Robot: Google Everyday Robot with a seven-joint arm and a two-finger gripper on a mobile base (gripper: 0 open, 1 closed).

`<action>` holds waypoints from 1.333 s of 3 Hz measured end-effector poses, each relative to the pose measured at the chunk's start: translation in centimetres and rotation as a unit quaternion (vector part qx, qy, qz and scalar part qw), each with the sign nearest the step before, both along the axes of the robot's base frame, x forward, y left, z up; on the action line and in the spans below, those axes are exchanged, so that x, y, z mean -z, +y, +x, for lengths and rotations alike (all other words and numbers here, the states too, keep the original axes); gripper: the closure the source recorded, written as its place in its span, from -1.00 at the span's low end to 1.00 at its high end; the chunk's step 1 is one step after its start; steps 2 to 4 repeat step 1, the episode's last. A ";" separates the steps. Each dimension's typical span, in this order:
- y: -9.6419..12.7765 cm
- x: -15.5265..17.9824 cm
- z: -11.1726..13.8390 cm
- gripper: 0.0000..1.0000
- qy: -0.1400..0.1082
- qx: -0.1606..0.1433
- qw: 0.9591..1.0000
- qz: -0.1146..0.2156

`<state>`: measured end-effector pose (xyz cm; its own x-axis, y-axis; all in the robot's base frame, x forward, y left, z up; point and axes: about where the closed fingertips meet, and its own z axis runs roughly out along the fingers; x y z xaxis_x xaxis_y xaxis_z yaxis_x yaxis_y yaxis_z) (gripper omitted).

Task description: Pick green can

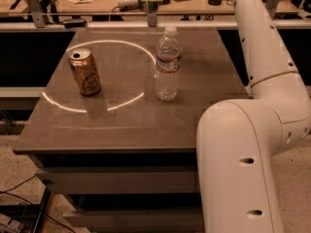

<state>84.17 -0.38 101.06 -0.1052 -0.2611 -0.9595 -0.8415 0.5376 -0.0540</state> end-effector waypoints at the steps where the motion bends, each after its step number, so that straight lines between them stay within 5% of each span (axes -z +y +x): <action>1: 0.4 -1.4 -2.4 1.00 0.039 -0.029 0.999 0.009; 4: 0.4 -1.4 -2.4 1.00 0.039 -0.029 0.999 0.009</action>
Offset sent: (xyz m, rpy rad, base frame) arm 0.0000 0.0000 0.0000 0.0000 0.0000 0.0000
